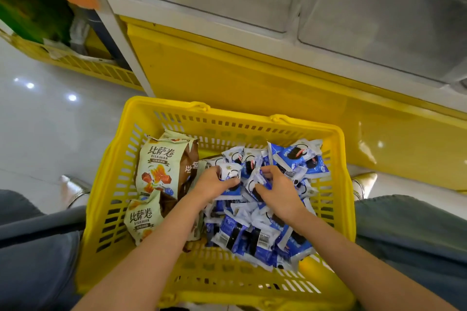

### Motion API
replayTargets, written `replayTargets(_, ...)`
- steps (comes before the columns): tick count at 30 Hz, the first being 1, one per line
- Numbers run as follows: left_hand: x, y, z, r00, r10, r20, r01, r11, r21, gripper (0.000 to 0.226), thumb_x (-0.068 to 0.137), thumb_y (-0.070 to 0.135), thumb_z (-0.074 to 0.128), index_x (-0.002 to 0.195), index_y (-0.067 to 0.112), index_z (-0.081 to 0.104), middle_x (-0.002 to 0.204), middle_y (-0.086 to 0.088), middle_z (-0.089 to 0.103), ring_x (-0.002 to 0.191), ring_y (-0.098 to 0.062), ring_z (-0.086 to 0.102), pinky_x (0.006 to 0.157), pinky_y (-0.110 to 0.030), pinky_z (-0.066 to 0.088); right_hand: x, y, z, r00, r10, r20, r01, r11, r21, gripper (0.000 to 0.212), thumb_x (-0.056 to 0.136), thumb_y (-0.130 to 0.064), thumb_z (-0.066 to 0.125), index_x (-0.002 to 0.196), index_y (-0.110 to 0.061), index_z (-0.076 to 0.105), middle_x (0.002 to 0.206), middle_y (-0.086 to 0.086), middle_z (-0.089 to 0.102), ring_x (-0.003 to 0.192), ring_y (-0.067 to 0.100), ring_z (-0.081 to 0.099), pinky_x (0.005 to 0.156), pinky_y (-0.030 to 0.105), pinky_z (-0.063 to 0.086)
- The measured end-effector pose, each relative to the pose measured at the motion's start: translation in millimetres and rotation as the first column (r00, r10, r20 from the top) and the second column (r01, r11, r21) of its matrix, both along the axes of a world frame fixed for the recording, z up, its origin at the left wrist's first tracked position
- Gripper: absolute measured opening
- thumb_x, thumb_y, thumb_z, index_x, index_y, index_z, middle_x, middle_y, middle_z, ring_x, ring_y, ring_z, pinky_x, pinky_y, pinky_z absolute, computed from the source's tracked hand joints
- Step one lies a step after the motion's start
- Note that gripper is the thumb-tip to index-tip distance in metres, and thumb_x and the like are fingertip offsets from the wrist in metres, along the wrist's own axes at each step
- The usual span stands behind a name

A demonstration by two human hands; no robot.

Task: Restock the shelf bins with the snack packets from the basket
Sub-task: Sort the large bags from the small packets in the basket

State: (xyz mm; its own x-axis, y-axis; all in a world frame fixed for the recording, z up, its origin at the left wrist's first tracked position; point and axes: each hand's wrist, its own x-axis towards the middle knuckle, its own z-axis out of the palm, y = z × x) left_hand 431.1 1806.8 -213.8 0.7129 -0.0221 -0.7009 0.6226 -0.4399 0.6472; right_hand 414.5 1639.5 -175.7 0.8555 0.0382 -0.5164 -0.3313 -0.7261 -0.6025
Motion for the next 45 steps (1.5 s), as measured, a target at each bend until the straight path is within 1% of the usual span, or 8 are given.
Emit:
replayTargets(4, -11, 15, 29, 0.993, -0.070, 0.090, 0.076, 0.995, -0.069, 0.035, 0.082, 0.035, 0.068, 0.107, 0.015, 0.056, 0.096, 0.005, 0.058, 0.092, -0.014, 0.055, 0.071, -0.018, 0.039, -13, -17, 27, 0.998, 0.047, -0.039, -0.042, 0.990, 0.136, 0.022, 0.093, -0.028, 0.055, 0.113, -0.019, 0.052, 0.103, 0.004, 0.061, 0.094, 0.014, 0.059, 0.085, 0.028, 0.047)
replayTargets(9, -36, 14, 50, 0.890, -0.452, 0.056, 0.450, 0.892, 0.048, 0.069, 0.080, 0.041, 0.068, 0.133, 0.007, 0.041, 0.135, -0.009, 0.047, 0.119, -0.024, 0.047, 0.090, -0.026, 0.038, -42, -47, 41, 0.903, 0.415, -0.113, -0.416, 0.909, 0.019, 0.024, 0.092, -0.038, 0.055, 0.112, -0.024, 0.054, 0.088, -0.019, 0.056, 0.072, -0.016, 0.052, 0.063, 0.005, 0.039)
replayTargets(16, -89, 0, 33, 0.714, -0.700, -0.029, 0.700, 0.712, 0.061, 0.063, 0.090, 0.032, 0.059, 0.141, 0.010, 0.028, 0.145, -0.009, 0.038, 0.128, -0.023, 0.041, 0.097, -0.024, 0.033, -53, -66, 41, 0.744, 0.600, -0.296, -0.664, 0.712, -0.227, 0.027, 0.091, -0.036, 0.056, 0.113, -0.020, 0.056, 0.103, -0.003, 0.056, 0.095, 0.015, 0.057, 0.069, 0.025, 0.039)
replayTargets(24, -30, 8, 36, 0.920, -0.298, 0.254, 0.270, 0.953, 0.140, 0.045, 0.093, 0.029, 0.054, 0.132, 0.013, 0.040, 0.133, -0.005, 0.047, 0.115, -0.017, 0.047, 0.094, -0.027, 0.038, 1, -13, 35, 0.865, 0.470, 0.178, -0.419, 0.870, -0.260, 0.036, 0.097, -0.029, 0.047, 0.131, -0.019, 0.045, 0.130, -0.001, 0.048, 0.110, 0.014, 0.054, 0.092, 0.027, 0.045)
replayTargets(28, 14, 10, 18, 0.930, -0.267, 0.251, 0.211, 0.950, 0.230, 0.050, 0.093, 0.025, 0.054, 0.137, 0.010, 0.035, 0.142, -0.010, 0.038, 0.129, -0.024, 0.038, 0.104, -0.033, 0.033, 40, 26, 3, 0.849, 0.515, 0.121, -0.464, 0.835, -0.296, 0.041, 0.098, -0.021, 0.046, 0.136, -0.011, 0.037, 0.138, 0.008, 0.040, 0.128, 0.022, 0.038, 0.103, 0.030, 0.033)
replayTargets(32, 36, 9, -11, 0.928, -0.362, 0.085, 0.323, 0.897, 0.302, 0.057, 0.092, 0.026, 0.055, 0.139, 0.006, 0.029, 0.143, -0.016, 0.035, 0.131, -0.029, 0.035, 0.107, -0.038, 0.033, 60, 31, -28, 0.783, 0.620, -0.055, -0.513, 0.592, -0.622, 0.046, 0.098, -0.026, 0.044, 0.137, -0.004, 0.031, 0.136, 0.012, 0.040, 0.127, 0.028, 0.036, 0.107, 0.034, 0.030)
replayTargets(37, 43, 3, -32, 0.847, -0.531, -0.033, 0.482, 0.740, 0.470, 0.057, 0.086, 0.034, 0.063, 0.128, 0.004, 0.039, 0.129, -0.017, 0.047, 0.120, -0.032, 0.042, 0.095, -0.037, 0.037, 70, 21, -41, 0.694, 0.695, -0.188, -0.589, 0.398, -0.704, 0.070, 0.095, -0.050, 0.040, 0.142, -0.001, 0.025, 0.145, 0.015, 0.036, 0.134, 0.028, 0.033, 0.112, 0.037, 0.023)
replayTargets(45, 54, 3, -41, 0.974, -0.226, -0.013, 0.226, 0.964, 0.140, 0.063, 0.074, 0.011, 0.076, 0.125, 0.010, 0.040, 0.130, -0.013, 0.042, 0.118, -0.026, 0.046, 0.090, -0.033, 0.043, 75, 19, -39, 0.753, 0.647, -0.118, -0.608, 0.616, -0.501, 0.064, 0.085, -0.045, 0.062, 0.134, -0.012, 0.039, 0.136, 0.008, 0.045, 0.127, 0.023, 0.039, 0.105, 0.032, 0.030)
